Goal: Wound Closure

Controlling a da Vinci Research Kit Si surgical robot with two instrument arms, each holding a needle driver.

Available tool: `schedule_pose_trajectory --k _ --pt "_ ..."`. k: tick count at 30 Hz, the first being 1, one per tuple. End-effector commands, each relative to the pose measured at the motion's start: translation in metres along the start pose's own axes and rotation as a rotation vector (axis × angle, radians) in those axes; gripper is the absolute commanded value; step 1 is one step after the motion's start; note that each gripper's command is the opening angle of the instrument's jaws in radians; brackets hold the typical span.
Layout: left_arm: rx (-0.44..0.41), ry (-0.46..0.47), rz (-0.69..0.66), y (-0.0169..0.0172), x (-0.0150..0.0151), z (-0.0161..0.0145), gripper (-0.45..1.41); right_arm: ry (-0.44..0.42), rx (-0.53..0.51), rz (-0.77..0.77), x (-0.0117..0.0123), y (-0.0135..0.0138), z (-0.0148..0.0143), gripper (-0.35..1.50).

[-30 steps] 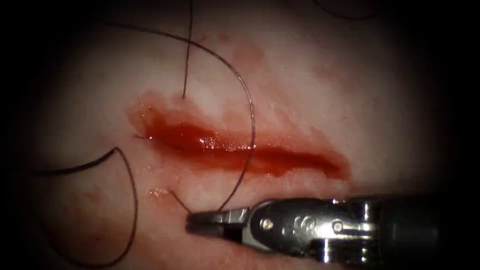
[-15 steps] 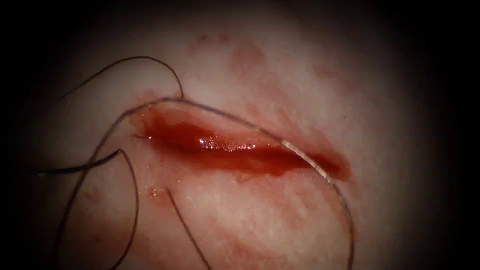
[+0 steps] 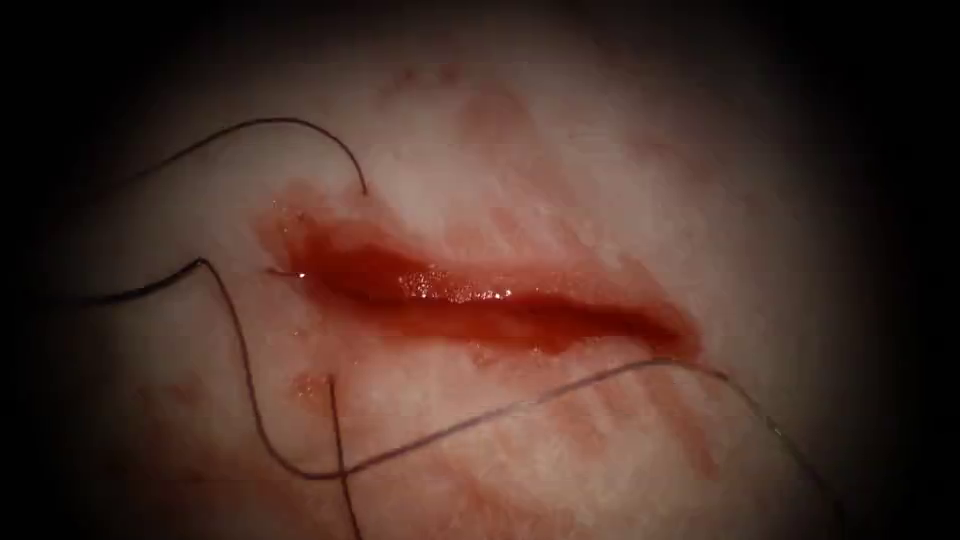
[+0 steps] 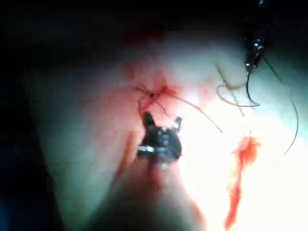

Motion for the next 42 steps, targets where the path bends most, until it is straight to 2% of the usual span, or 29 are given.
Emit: schedule_pose_trajectory --k 1,4,5,7,8,9,11,15,18,20,21,23,24,27,31,42 --pt "0.000 0.001 -0.002 0.0002 -0.0006 0.0008 -0.45 -0.034 -0.016 -0.014 -0.0011 0.0016 0.0006 1.01" --pt "0.002 0.000 -0.001 0.0003 -0.0006 0.0009 -0.45 -0.099 -0.058 -0.036 -0.0024 0.0037 0.0012 1.01" --pt "0.002 0.000 -0.002 0.0003 -0.0006 0.0009 -0.45 -0.116 -0.077 -0.046 -0.0032 0.0052 0.0023 1.04" --pt "0.003 0.000 -0.002 0.0003 -0.0007 0.0009 -0.45 -0.124 -0.095 -0.053 -0.0036 0.0063 0.0035 1.04" --pt "0.004 -0.001 -0.002 0.0004 -0.0007 0.0009 -0.45 -0.135 -0.113 -0.060 -0.0038 0.0074 0.0054 1.04" --pt "0.004 -0.001 -0.002 0.0004 -0.0007 0.0009 -0.45 -0.138 -0.119 -0.070 -0.0039 0.0078 0.0063 1.04" --pt "0.007 -0.002 -0.001 0.0006 -0.0007 0.0010 -0.45 -0.133 -0.155 -0.074 -0.0038 0.0088 0.0106 1.03" --pt "0.008 -0.002 0.000 0.0008 -0.0009 0.0012 -0.45 -0.145 -0.178 -0.083 -0.0035 0.0096 0.0140 0.99" --pt "0.005 -0.001 -0.001 0.0008 -0.0009 0.0012 -0.45 -0.151 -0.190 -0.078 -0.0035 0.0105 0.0153 0.91" --pt "0.006 -0.002 -0.001 0.0008 -0.0008 0.0013 -0.45 -0.152 -0.193 -0.076 -0.0035 0.0108 0.0156 0.84" --pt "0.006 -0.002 -0.001 0.0009 -0.0008 0.0013 -0.45 -0.153 -0.195 -0.075 -0.0035 0.0110 0.0158 0.64" --pt "0.006 -0.002 -0.001 0.0009 -0.0008 0.0012 -0.45 -0.159 -0.194 -0.077 -0.0036 0.0109 0.0157 -0.27" --pt "0.006 -0.002 -0.001 0.0009 -0.0008 0.0012 -0.45 -0.162 -0.184 -0.079 -0.0037 0.0107 0.0156 -0.35" --pt "0.004 -0.001 -0.001 0.0010 -0.0008 0.0012 -0.45 -0.214 -0.151 -0.043 -0.0044 0.0093 0.0143 -0.35" --pt "-0.001 0.000 0.000 0.0011 -0.0009 0.0014 -0.45 -0.218 -0.138 -0.037 -0.0045 0.0081 0.0132 -0.35" --pt "-0.005 0.001 0.001 0.0012 -0.0010 0.0014 -0.45 -0.195 -0.111 -0.043 -0.0019 0.0042 0.0103 -0.35"
